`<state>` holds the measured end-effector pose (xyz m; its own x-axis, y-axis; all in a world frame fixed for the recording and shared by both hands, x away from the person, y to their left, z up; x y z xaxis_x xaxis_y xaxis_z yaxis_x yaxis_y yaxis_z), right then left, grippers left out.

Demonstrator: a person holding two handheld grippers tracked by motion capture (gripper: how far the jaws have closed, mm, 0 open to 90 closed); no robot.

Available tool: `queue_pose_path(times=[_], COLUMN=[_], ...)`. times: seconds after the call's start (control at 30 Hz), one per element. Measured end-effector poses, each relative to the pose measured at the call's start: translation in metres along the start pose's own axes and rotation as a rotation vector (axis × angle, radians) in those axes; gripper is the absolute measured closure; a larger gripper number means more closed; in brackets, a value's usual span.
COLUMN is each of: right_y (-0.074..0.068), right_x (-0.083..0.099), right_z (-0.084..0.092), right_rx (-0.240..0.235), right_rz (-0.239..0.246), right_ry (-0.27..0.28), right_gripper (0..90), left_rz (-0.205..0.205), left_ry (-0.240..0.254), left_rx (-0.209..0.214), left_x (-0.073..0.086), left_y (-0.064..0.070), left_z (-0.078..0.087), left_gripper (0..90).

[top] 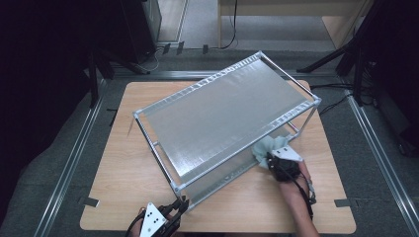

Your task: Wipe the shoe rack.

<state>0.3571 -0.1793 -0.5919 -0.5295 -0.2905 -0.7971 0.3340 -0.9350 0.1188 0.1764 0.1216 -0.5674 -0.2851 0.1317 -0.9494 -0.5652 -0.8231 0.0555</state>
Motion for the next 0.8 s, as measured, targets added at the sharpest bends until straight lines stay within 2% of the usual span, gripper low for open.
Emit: queue_pose_path(times=[0.13, 0.23, 0.3, 0.37, 0.5, 0.67, 0.7, 0.8], right_y=[0.038, 0.060, 0.072, 0.078, 0.075, 0.061, 0.058, 0.050], right_x=[0.005, 0.005, 0.006, 0.007, 0.012, 0.017, 0.018, 0.017], right_z=[0.010, 0.024, 0.034, 0.040, 0.041, 0.037, 0.037, 0.041], right_rx=[0.059, 0.085, 0.111, 0.130, 0.110, 0.079, 0.074, 0.044], right_rz=[-0.102, -0.171, -0.191, -0.184, -0.198, -0.164, -0.162, -0.143], right_ry=[0.000, 0.022, 0.041, 0.055, 0.045, 0.019, 0.016, 0.035], right_gripper=[79.6, 79.7, 79.7, 79.7, 79.3, 79.8, 77.8, 62.1], left_rz=[0.009, 0.008, 0.011, 0.014, 0.013, 0.006, 0.005, -0.001], left_ry=[0.000, 0.001, 0.002, 0.001, 0.001, 0.001, 0.002, 0.004], left_rx=[-0.009, -0.013, -0.014, -0.015, -0.014, 0.008, 0.013, 0.030], left_x=[0.000, 0.000, 0.000, -0.001, -0.003, -0.005, -0.006, -0.008], left_y=[-0.003, -0.004, -0.004, -0.004, -0.003, 0.002, 0.003, 0.006], left_z=[0.000, 0.000, -0.001, -0.002, -0.007, -0.015, -0.017, -0.024], left_gripper=[79.7, 79.8, 79.9, 79.8, 80.0, 80.0, 80.0, 79.8])
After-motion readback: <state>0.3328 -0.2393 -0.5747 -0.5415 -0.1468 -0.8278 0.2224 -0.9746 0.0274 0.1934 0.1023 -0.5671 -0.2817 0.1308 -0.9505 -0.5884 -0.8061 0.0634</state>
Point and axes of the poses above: each handheld gripper's, and its own axes: z roughly backward along the jaws, x roughly out of its underside, y roughly to its right, the point moved 8 cm from there along -z, roughly forward along the jaws
